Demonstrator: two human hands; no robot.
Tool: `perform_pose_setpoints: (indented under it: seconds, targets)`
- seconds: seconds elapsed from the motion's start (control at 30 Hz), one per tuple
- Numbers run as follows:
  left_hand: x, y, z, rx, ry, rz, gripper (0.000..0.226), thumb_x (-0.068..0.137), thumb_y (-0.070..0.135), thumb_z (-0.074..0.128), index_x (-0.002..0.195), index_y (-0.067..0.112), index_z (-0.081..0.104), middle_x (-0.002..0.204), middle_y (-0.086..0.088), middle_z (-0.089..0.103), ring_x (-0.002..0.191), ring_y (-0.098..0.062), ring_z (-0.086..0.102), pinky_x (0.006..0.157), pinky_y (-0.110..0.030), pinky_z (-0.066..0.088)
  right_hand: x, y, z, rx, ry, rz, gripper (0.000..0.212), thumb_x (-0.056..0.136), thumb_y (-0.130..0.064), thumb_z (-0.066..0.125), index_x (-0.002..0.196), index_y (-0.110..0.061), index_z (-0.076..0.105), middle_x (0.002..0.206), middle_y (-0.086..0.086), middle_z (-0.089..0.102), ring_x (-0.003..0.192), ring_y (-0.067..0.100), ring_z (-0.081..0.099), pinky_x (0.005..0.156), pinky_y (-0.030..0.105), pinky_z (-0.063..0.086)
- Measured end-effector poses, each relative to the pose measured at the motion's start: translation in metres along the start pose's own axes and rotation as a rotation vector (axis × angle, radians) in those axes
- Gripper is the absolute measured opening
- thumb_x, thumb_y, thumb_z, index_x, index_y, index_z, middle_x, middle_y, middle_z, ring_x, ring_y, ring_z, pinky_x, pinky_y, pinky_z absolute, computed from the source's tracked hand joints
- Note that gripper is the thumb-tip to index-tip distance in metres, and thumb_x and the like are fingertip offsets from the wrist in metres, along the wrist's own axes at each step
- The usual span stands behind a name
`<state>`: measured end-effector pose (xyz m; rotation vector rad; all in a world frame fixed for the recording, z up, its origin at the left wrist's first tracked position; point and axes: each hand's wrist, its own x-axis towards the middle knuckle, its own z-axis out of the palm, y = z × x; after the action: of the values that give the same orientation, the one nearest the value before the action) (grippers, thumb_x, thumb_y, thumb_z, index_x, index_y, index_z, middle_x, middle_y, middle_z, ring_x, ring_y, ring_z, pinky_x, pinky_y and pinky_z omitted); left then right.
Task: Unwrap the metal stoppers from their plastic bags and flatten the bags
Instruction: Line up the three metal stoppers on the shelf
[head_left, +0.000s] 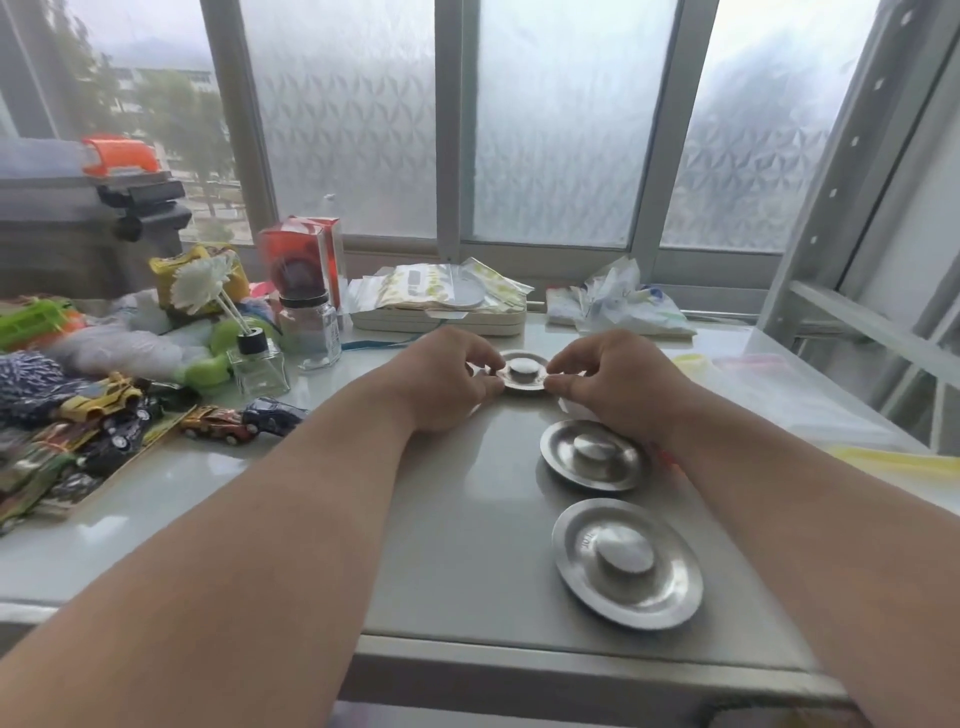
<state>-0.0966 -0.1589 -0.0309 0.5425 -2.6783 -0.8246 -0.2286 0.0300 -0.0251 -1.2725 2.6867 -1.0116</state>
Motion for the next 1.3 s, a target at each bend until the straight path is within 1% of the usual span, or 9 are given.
perform_pose_setpoints:
  seconds: [0.2, 0.27, 0.37, 0.43, 0.57, 0.83, 0.97, 1.13, 1.3]
  targets:
    - [-0.004, 0.004, -0.001, -0.024, -0.009, 0.009, 0.032, 0.099, 0.043, 0.077, 0.131, 0.038, 0.078, 0.102, 0.014, 0.068, 0.095, -0.009, 0.067, 0.093, -0.027, 0.046, 0.0, 0.0, -0.002, 0.018, -0.011, -0.018, 0.026, 0.089, -0.043, 0.08, 0.109, -0.028, 0.082, 0.106, -0.006, 0.077, 0.104, 0.014, 0.07, 0.091, 0.029, 0.051]
    - [-0.006, 0.008, -0.005, -0.063, 0.026, 0.023, 0.033, 0.096, 0.042, 0.081, 0.129, 0.038, 0.077, 0.111, 0.012, 0.07, 0.098, -0.01, 0.069, 0.092, -0.029, 0.051, 0.001, 0.001, -0.013, 0.061, -0.024, -0.01, 0.03, 0.087, -0.045, 0.082, 0.111, -0.028, 0.081, 0.105, -0.004, 0.078, 0.098, 0.015, 0.072, 0.092, 0.032, 0.055]
    - [-0.012, 0.018, -0.015, -0.303, 0.072, 0.068, 0.02, 0.092, 0.034, 0.086, 0.108, 0.022, 0.082, 0.095, 0.002, 0.077, 0.08, -0.014, 0.07, 0.072, -0.031, 0.051, -0.005, 0.002, -0.044, 0.102, -0.154, 0.025, 0.023, 0.082, -0.042, 0.087, 0.095, -0.024, 0.083, 0.081, 0.0, 0.079, 0.069, 0.015, 0.068, 0.069, 0.034, 0.055]
    - [-0.016, 0.022, -0.019, -0.377, -0.05, 0.082, 0.027, 0.089, 0.032, 0.09, 0.097, 0.008, 0.081, 0.075, -0.004, 0.076, 0.062, -0.018, 0.062, 0.061, -0.032, 0.044, -0.011, 0.005, -0.057, 0.085, -0.288, 0.031, 0.024, 0.077, -0.04, 0.09, 0.087, -0.02, 0.084, 0.068, -0.001, 0.074, 0.062, 0.016, 0.061, 0.061, 0.036, 0.047]
    - [-0.026, 0.028, -0.017, -0.251, -0.322, 0.04, 0.042, 0.075, 0.045, 0.097, 0.093, 0.009, 0.085, 0.075, -0.009, 0.08, 0.058, -0.022, 0.055, 0.056, -0.028, 0.041, -0.021, 0.0, -0.055, 0.082, -0.437, 0.052, 0.035, 0.067, -0.046, 0.094, 0.087, -0.019, 0.084, 0.068, 0.005, 0.07, 0.061, 0.021, 0.057, 0.06, 0.036, 0.043]
    - [-0.025, 0.02, -0.026, -0.206, -0.315, -0.095, 0.017, 0.084, 0.013, 0.09, 0.09, -0.002, 0.085, 0.076, -0.013, 0.077, 0.051, -0.015, 0.062, 0.053, -0.026, 0.04, -0.027, -0.016, -0.029, 0.153, -0.296, -0.005, 0.01, 0.084, -0.017, 0.087, 0.082, -0.009, 0.081, 0.065, 0.013, 0.077, 0.043, 0.015, 0.059, 0.044, 0.02, 0.045]
    - [-0.023, 0.017, -0.028, -0.226, -0.25, -0.12, 0.014, 0.085, 0.009, 0.089, 0.089, -0.004, 0.085, 0.074, -0.016, 0.075, 0.049, -0.014, 0.063, 0.052, -0.027, 0.037, -0.023, -0.015, -0.021, 0.198, -0.198, 0.031, 0.01, 0.083, -0.014, 0.088, 0.081, -0.007, 0.081, 0.065, 0.015, 0.077, 0.048, 0.017, 0.066, 0.049, 0.022, 0.052]
    - [-0.022, 0.018, -0.027, -0.238, -0.212, -0.139, 0.013, 0.086, 0.009, 0.089, 0.087, -0.004, 0.086, 0.071, -0.015, 0.074, 0.047, -0.014, 0.062, 0.052, -0.027, 0.036, -0.017, -0.012, -0.015, 0.261, -0.165, 0.08, 0.011, 0.081, -0.013, 0.089, 0.079, -0.005, 0.081, 0.063, 0.013, 0.077, 0.056, 0.023, 0.07, 0.072, 0.042, 0.063]
    - [-0.02, 0.018, -0.026, -0.233, -0.188, -0.152, 0.013, 0.086, 0.009, 0.089, 0.088, -0.003, 0.086, 0.072, -0.014, 0.075, 0.047, -0.013, 0.063, 0.052, -0.026, 0.037, -0.016, -0.01, -0.014, 0.258, -0.147, 0.099, 0.011, 0.082, -0.014, 0.089, 0.079, -0.006, 0.081, 0.061, 0.011, 0.076, 0.053, 0.021, 0.068, 0.067, 0.037, 0.061]
